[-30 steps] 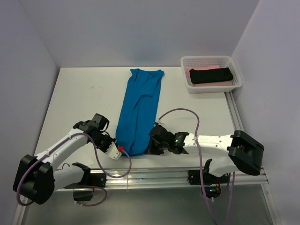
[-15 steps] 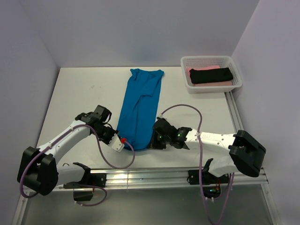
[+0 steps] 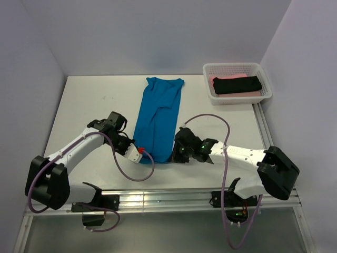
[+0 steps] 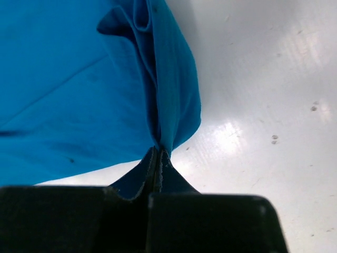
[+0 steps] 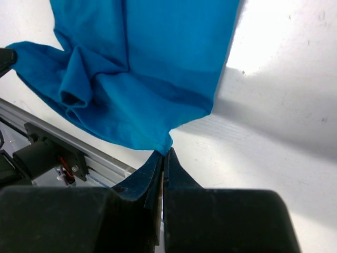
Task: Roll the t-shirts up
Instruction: Roll the tshirt
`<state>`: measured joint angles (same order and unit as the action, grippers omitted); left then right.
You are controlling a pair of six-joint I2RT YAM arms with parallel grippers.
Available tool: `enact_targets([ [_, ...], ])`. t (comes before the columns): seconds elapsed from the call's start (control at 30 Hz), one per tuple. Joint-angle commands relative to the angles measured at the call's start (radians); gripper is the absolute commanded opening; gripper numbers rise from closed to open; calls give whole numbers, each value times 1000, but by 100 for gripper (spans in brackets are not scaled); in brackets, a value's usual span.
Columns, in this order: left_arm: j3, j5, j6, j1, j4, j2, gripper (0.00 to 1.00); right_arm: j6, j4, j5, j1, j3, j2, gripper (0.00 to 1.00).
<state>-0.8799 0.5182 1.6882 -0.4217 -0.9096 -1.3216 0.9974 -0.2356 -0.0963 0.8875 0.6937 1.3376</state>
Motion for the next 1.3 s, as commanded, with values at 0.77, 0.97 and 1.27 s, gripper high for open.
enact_targets([
  [0.77,-197,40,62,101,34,-188,0,-138,-25,-66,-154,168,109,0],
  [0.97,-215,37,61,106,51,-231,0,-154,-1,-82,-177,178,152,0],
  [1.27,-251,28,54,106,67,-289,0,-177,24,-97,-203,210,215,0],
])
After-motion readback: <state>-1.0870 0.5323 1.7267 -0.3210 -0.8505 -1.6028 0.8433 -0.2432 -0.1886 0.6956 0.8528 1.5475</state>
